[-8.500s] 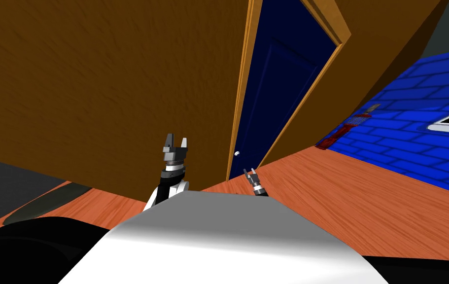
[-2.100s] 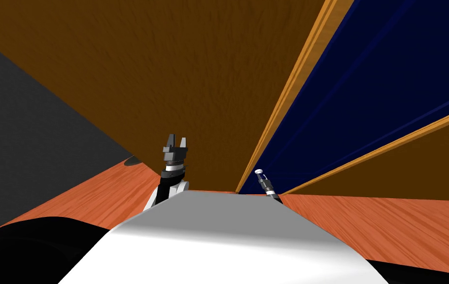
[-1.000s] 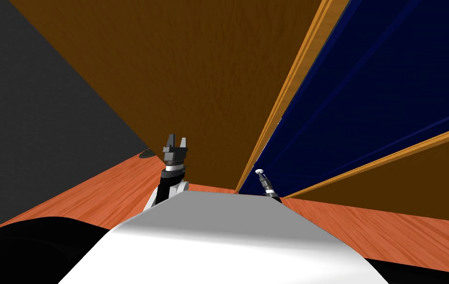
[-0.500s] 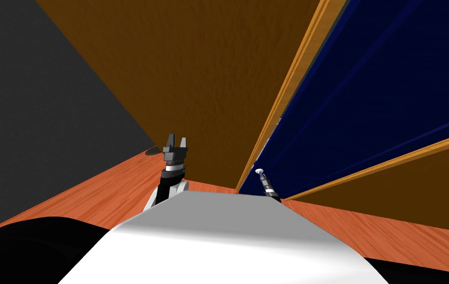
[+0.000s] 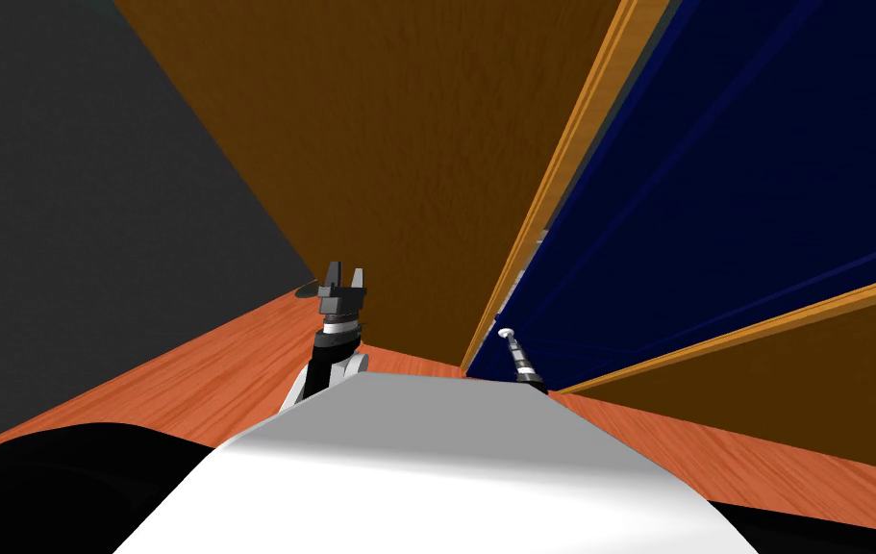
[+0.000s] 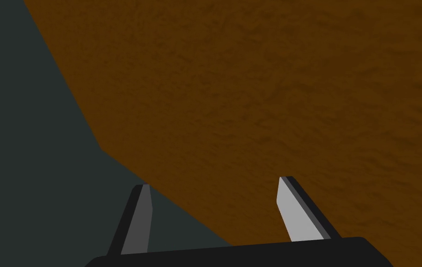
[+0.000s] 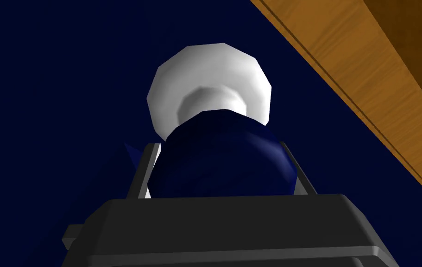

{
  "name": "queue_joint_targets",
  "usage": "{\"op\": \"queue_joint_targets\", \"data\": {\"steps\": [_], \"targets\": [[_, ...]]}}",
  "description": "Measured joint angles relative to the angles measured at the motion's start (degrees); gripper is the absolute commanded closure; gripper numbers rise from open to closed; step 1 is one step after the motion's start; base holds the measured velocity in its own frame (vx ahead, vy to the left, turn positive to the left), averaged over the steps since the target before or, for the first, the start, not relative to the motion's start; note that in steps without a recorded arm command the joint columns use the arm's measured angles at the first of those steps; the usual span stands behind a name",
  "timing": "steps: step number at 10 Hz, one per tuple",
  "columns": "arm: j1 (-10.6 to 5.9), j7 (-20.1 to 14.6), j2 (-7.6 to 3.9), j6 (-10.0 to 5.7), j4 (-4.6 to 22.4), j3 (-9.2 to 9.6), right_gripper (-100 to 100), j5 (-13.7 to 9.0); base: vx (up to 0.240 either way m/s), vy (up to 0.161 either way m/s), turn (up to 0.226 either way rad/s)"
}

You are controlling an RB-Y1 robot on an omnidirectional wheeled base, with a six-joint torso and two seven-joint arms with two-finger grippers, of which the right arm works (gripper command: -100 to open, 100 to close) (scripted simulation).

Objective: Pull the door open

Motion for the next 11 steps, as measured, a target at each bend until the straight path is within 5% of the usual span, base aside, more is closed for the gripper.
{"op": "queue_joint_targets", "data": {"steps": [11], "targets": [[-0.77, -14.71, 0.61, 1.91, -0.18, 0.12, 100, -5.16, -0.059, -0.028, 0.085]]}}
